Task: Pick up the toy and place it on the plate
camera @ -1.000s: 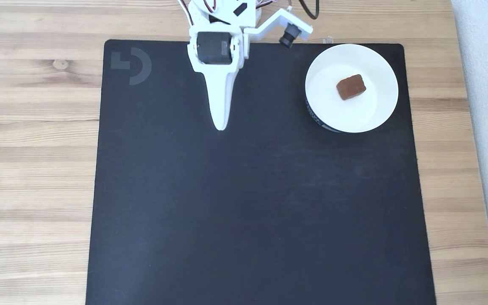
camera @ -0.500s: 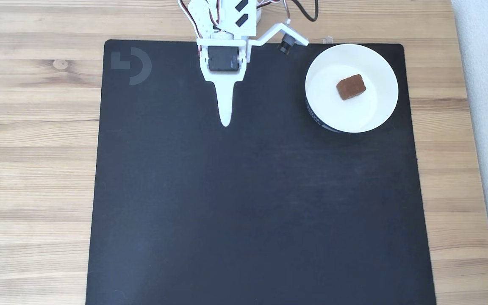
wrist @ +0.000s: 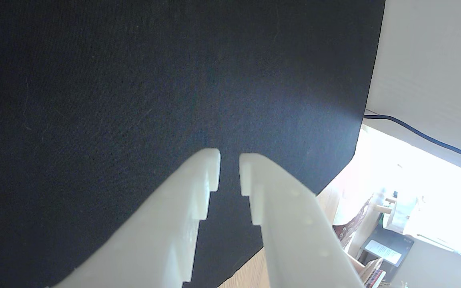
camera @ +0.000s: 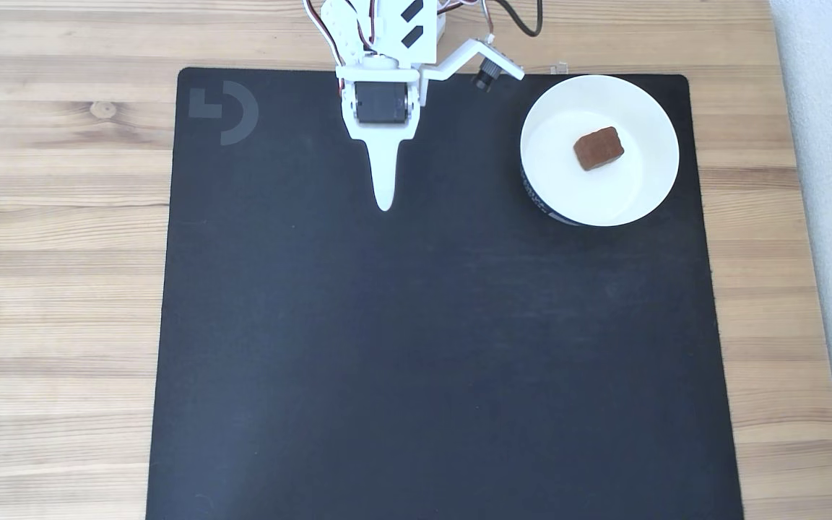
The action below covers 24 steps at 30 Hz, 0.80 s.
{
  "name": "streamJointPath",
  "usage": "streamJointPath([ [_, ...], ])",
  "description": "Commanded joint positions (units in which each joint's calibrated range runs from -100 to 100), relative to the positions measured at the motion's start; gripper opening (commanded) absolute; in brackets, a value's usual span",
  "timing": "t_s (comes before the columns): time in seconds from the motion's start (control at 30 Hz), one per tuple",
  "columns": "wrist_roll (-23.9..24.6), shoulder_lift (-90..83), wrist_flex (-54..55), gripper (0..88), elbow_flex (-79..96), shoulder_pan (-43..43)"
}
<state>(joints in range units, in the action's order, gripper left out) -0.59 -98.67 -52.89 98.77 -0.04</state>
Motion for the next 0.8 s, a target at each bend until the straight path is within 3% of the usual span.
streamJointPath([
  [0.0,0.02,-0.67,-0.45,2.5,0.78,-0.25],
  [0.77,0.07,-0.67,-0.45,2.5,0.78,-0.33],
])
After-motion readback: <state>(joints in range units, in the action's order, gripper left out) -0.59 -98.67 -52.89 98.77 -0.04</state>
